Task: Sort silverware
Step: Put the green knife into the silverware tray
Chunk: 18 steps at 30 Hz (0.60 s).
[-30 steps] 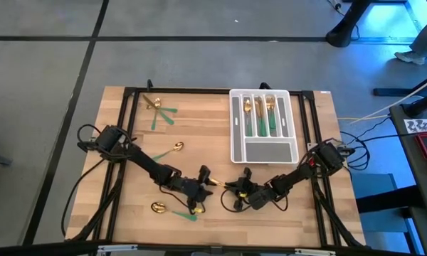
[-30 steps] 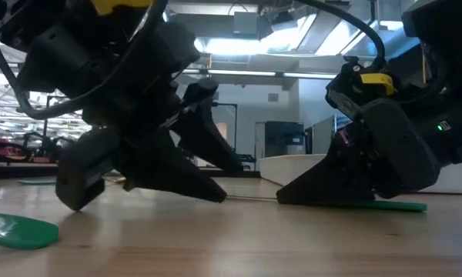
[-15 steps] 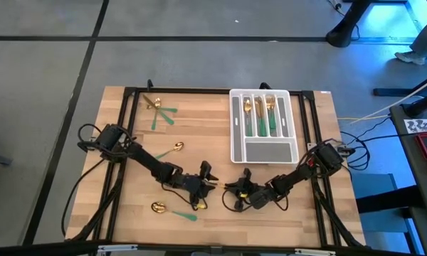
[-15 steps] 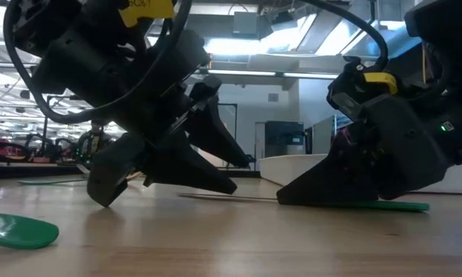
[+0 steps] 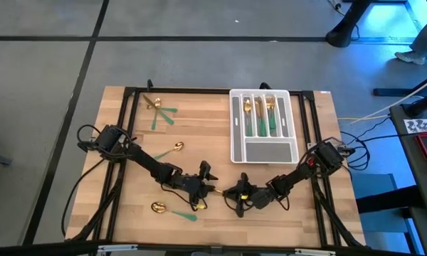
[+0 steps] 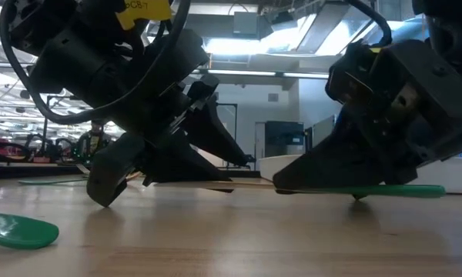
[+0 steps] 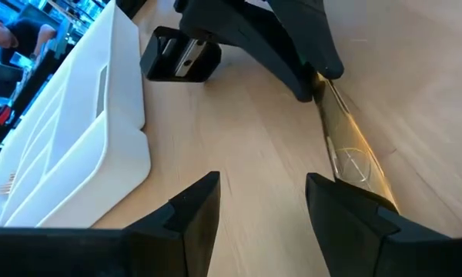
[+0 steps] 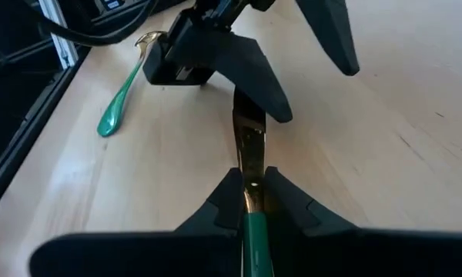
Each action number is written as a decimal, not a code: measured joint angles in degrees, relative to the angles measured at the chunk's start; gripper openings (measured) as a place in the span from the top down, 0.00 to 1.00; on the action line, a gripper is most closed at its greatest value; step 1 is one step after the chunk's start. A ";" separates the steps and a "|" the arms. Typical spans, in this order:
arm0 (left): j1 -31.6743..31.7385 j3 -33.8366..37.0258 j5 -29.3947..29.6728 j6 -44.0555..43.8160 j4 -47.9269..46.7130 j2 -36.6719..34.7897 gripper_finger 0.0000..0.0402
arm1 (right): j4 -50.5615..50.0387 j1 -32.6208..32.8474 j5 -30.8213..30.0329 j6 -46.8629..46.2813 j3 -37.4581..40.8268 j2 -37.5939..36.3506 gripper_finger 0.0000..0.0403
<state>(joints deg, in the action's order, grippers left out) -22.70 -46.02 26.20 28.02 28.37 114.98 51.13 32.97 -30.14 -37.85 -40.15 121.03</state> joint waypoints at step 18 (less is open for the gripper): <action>-3.74 0.13 -0.21 -0.35 -8.23 -11.28 0.55 | -0.11 -0.26 -0.35 -1.16 -0.01 -0.02 0.93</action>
<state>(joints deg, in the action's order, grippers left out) -26.44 -45.89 25.99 27.67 20.14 103.70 51.03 32.71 -30.50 -39.00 -40.16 121.01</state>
